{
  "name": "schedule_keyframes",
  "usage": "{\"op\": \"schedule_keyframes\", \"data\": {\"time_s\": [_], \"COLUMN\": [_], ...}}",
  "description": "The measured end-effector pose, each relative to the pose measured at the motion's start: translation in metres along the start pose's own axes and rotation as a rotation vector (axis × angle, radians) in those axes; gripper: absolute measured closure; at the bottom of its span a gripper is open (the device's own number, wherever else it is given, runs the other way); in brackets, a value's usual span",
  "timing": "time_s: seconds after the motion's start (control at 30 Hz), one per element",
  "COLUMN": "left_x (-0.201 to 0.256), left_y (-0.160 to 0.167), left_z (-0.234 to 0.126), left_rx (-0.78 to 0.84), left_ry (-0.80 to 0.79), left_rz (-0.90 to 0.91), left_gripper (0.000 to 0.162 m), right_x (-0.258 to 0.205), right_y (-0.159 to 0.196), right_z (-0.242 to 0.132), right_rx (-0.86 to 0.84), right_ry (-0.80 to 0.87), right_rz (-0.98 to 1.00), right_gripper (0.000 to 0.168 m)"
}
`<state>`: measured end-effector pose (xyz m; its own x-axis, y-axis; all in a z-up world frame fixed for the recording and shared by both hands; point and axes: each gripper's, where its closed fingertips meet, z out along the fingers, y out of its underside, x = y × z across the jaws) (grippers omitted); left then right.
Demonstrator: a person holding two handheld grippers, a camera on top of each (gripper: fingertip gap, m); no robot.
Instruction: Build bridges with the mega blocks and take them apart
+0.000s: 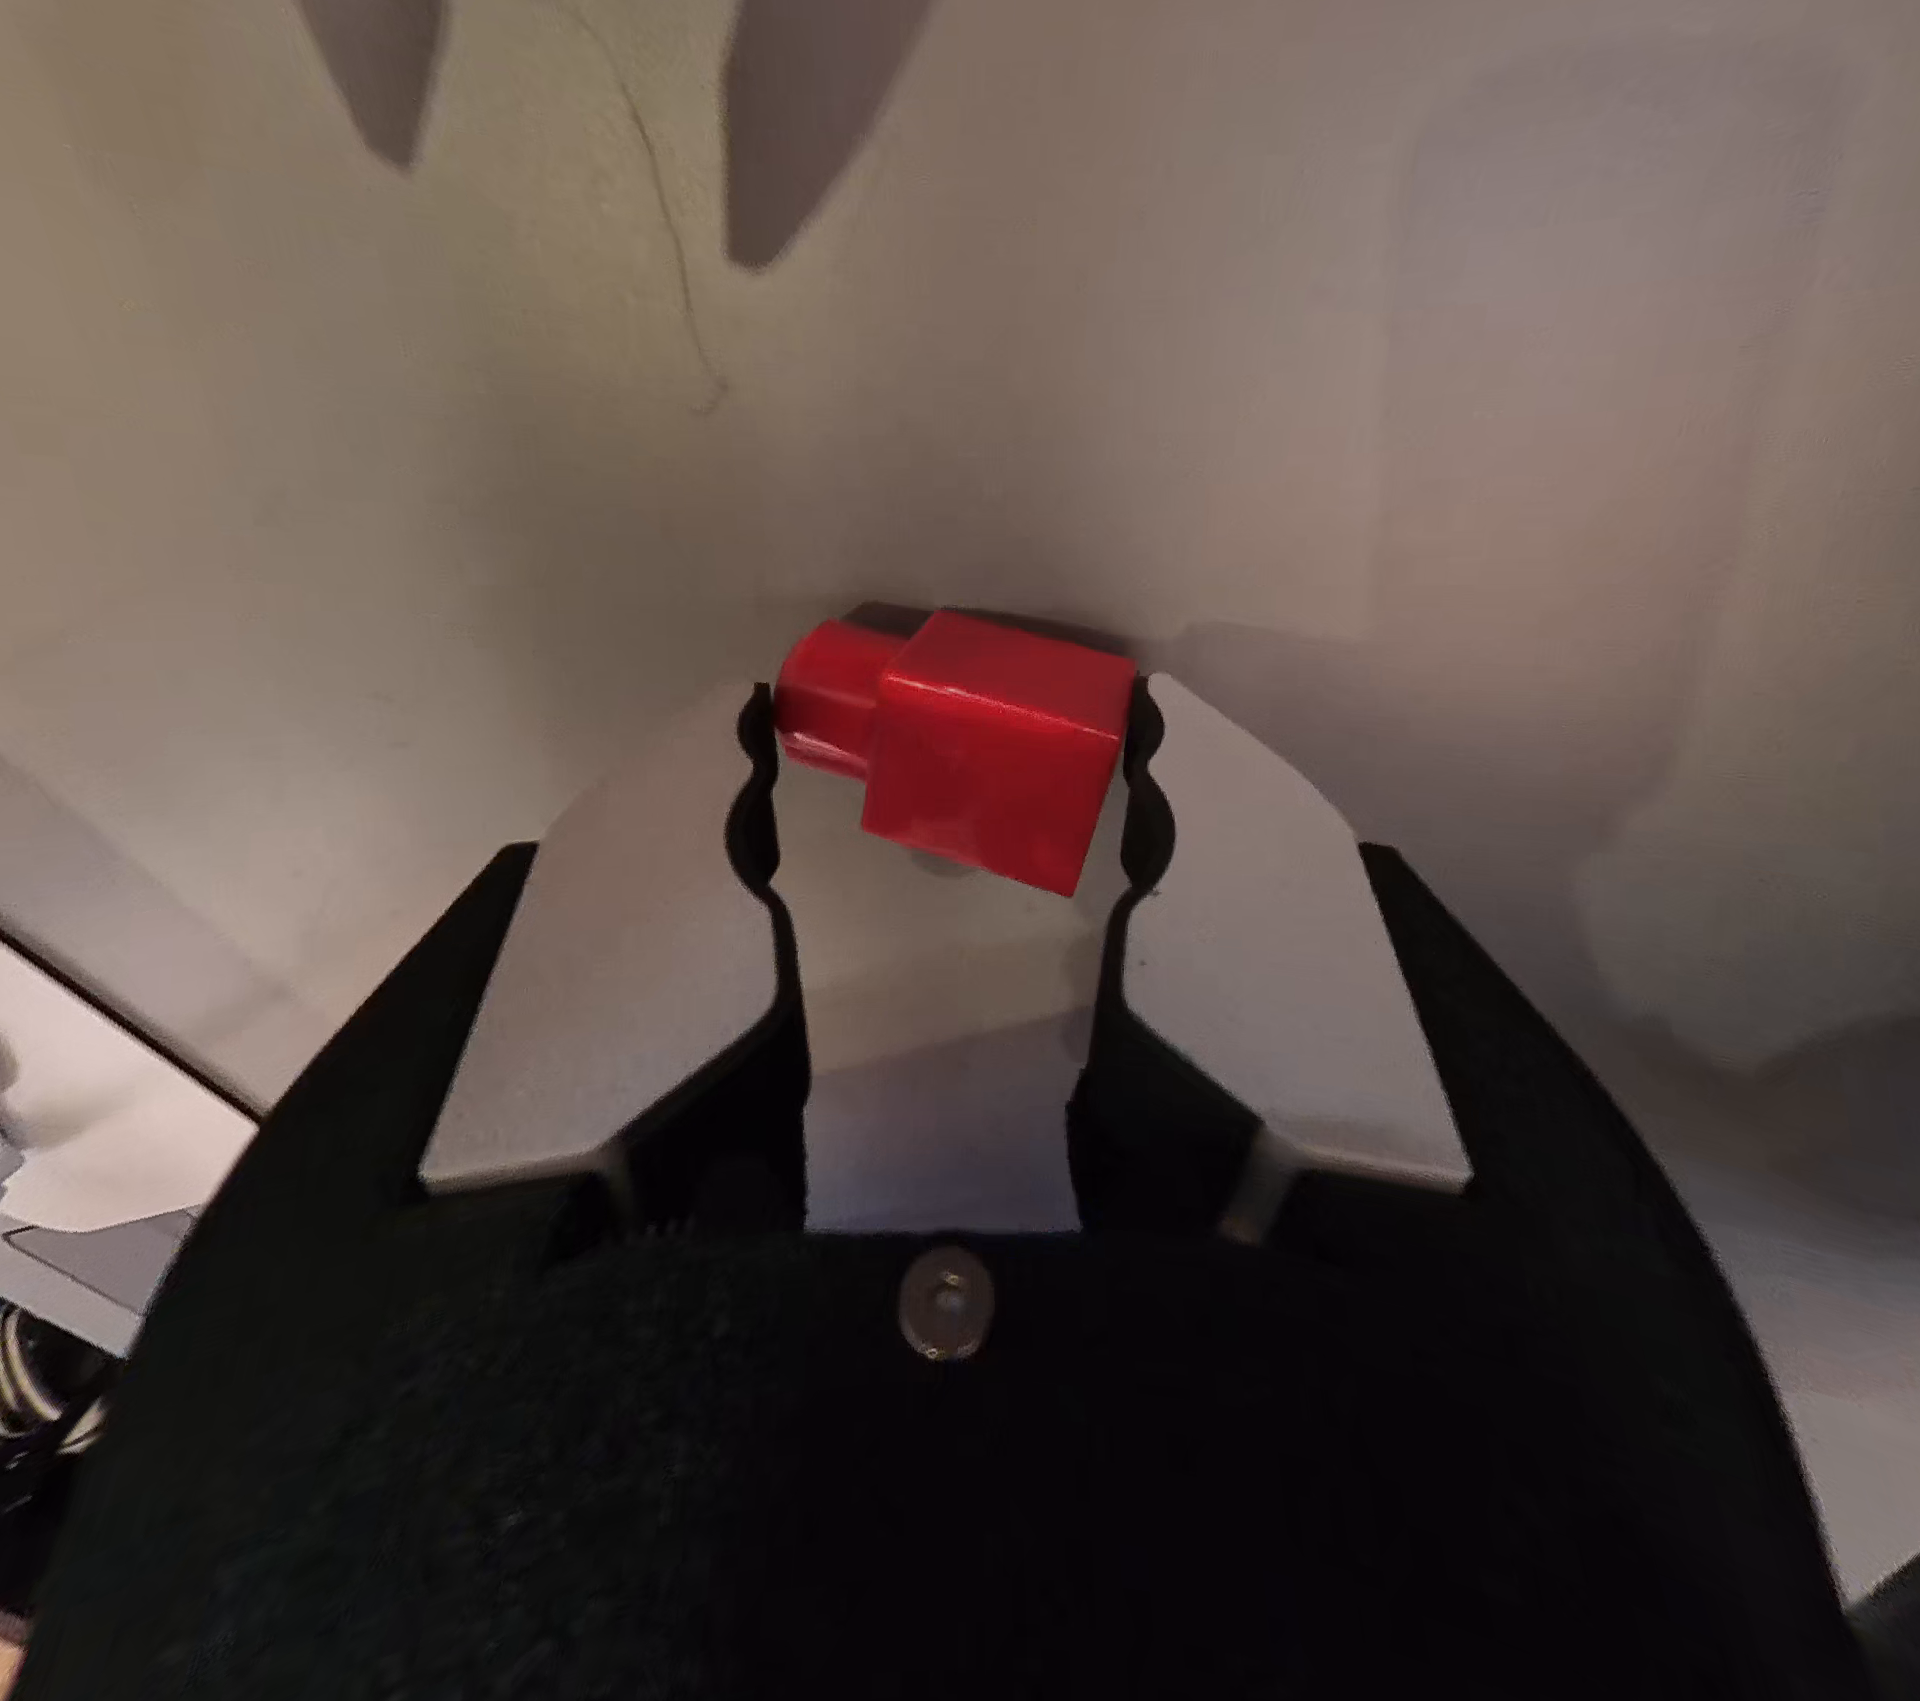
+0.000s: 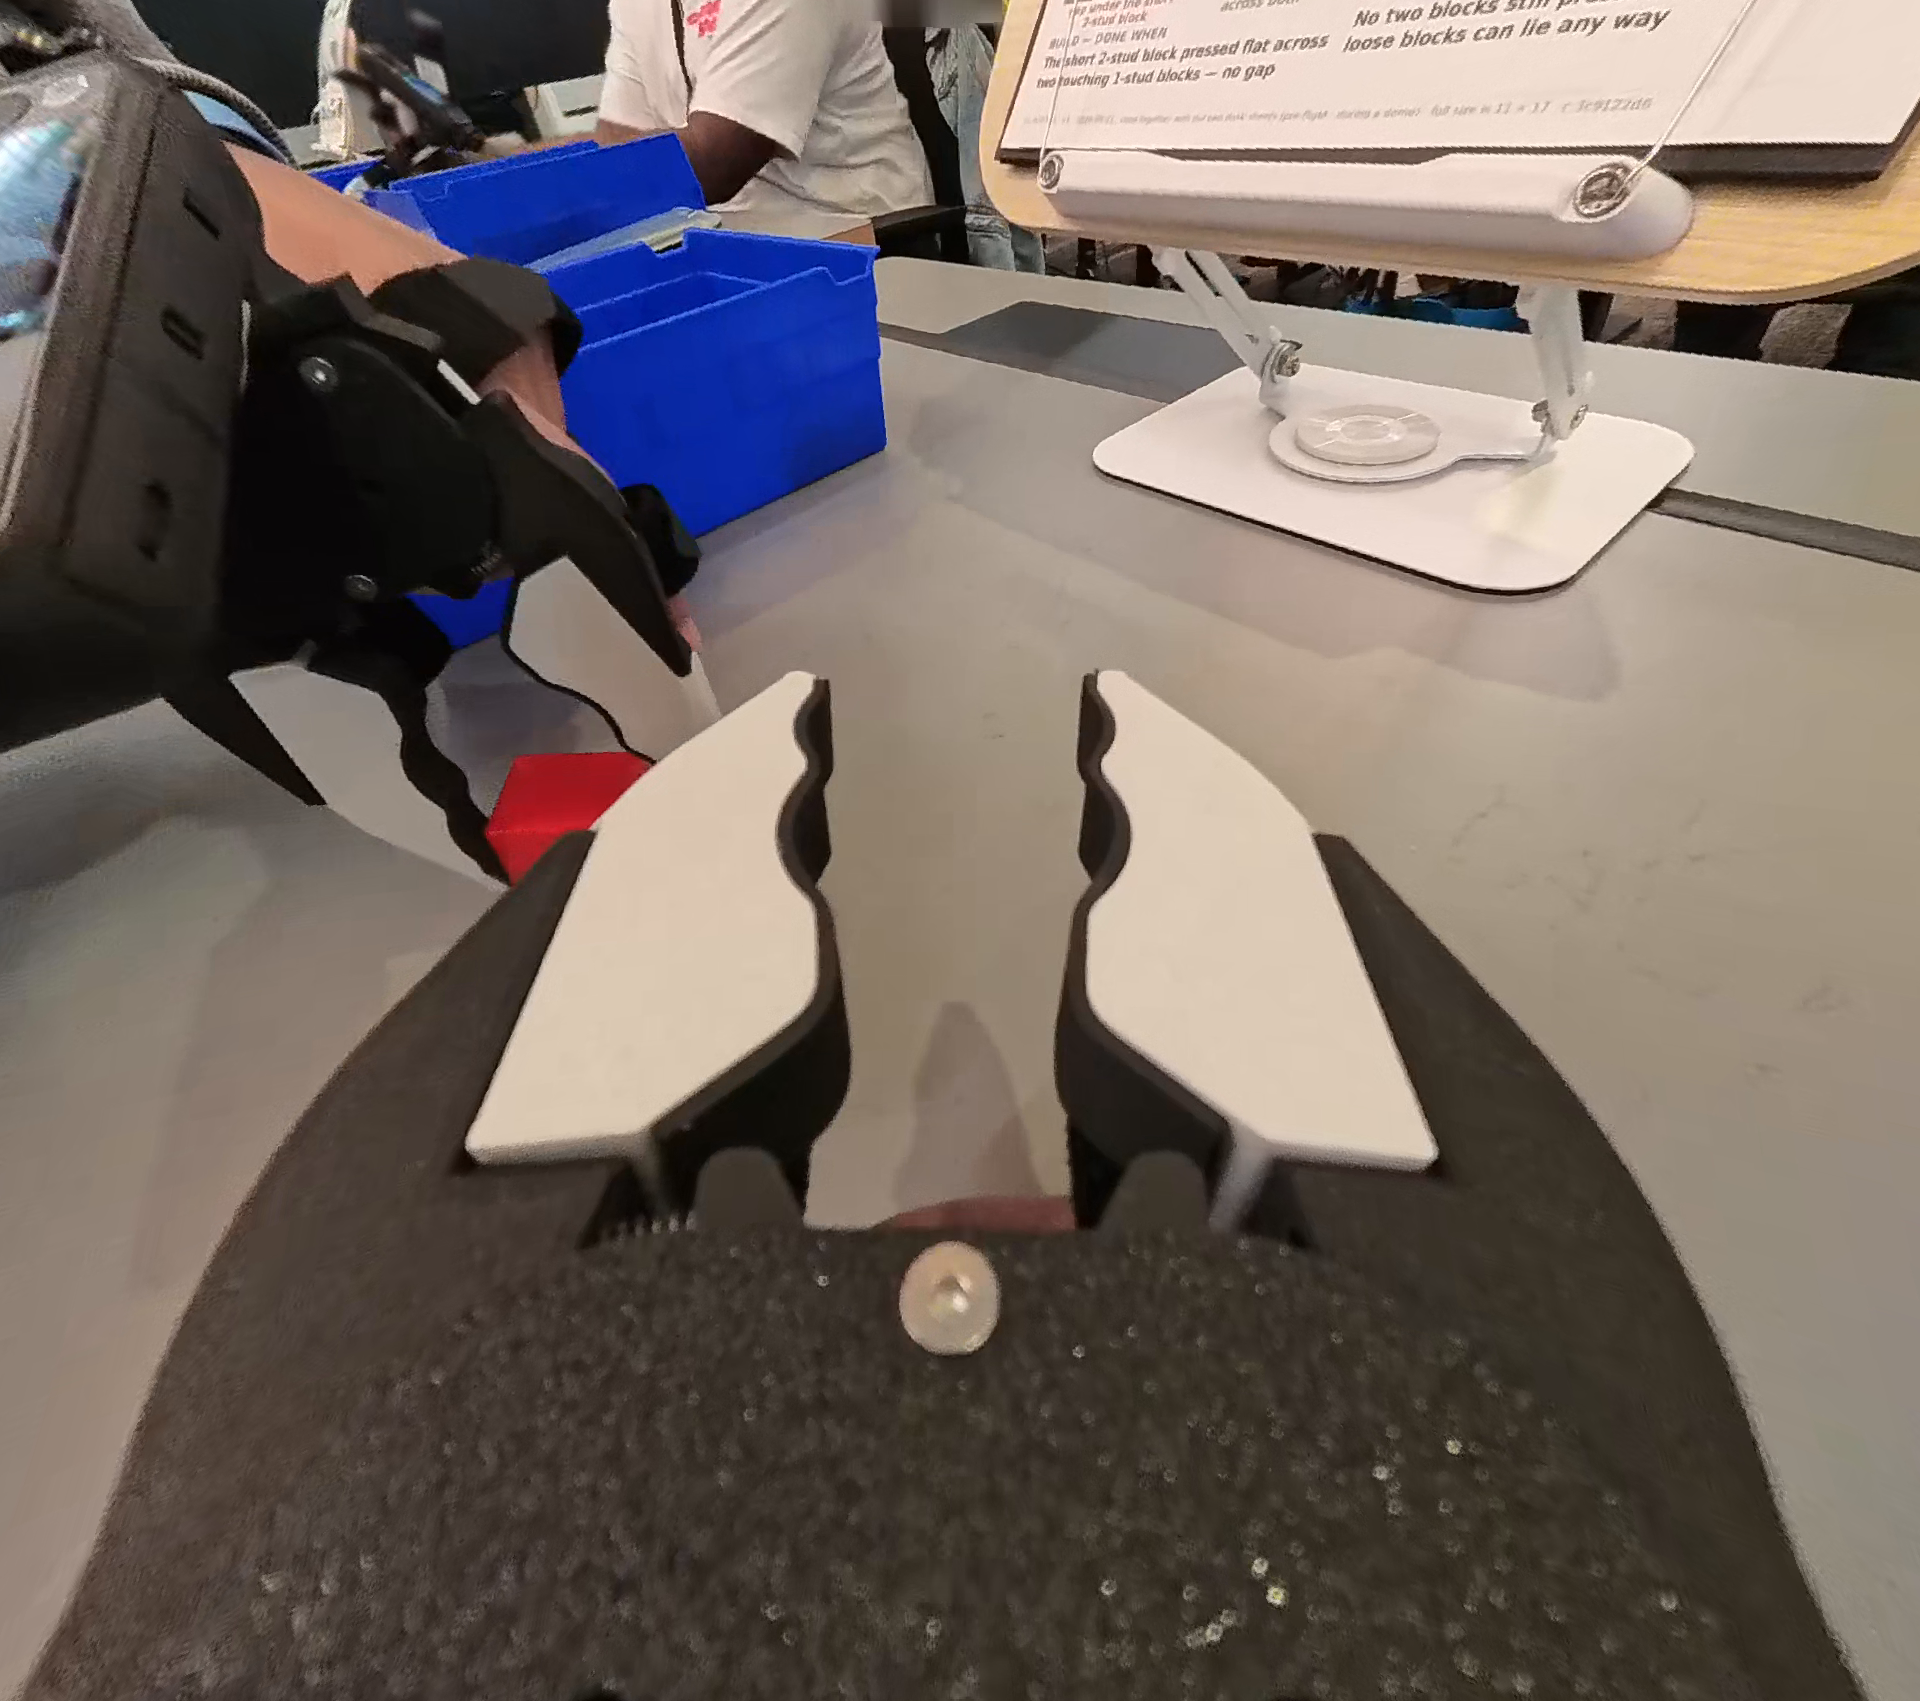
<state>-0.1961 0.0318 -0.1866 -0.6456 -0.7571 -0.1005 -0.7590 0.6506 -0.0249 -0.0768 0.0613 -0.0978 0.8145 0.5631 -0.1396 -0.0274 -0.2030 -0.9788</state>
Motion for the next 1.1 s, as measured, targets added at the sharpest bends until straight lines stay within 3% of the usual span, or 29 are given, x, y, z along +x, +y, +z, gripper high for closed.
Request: {"op": "schedule_keyframes", "data": {"time_s": [0.2,0.37,0.47,0.57,0.8,1.1], "left_x": [0.000,0.001,-0.003,-0.003,-0.016,-0.066], "left_y": [0.005,0.025,0.068,0.136,0.255,0.305], "left_z": [-0.009,-0.071,-0.119,-0.143,-0.111,-0.045], "left_rx": [0.003,0.102,0.144,0.090,-0.049,-0.090], "left_ry": [-0.027,-0.140,-0.255,-0.348,-0.371,-0.239], "left_rz": [-0.051,-0.173,-0.303,-0.429,-0.602,-0.607], "left_gripper": [0.091,0.089,0.089,0.089,0.088,0.089], "right_x": [0.000,0.001,0.001,0.002,0.000,-0.003], "right_y": [0.000,0.002,0.002,0.004,0.009,0.012], "right_z": [0.000,0.000,-0.001,0.001,0.007,0.008], "right_rx": [-0.002,-0.008,-0.006,-0.016,-0.041,-0.048], "right_ry": [-0.008,-0.008,-0.009,-0.012,-0.020,-0.037], "right_rz": [0.014,0.023,0.030,0.040,0.028,0.022], "right_gripper": [0.123,0.123,0.123,0.123,0.123,0.123]}}
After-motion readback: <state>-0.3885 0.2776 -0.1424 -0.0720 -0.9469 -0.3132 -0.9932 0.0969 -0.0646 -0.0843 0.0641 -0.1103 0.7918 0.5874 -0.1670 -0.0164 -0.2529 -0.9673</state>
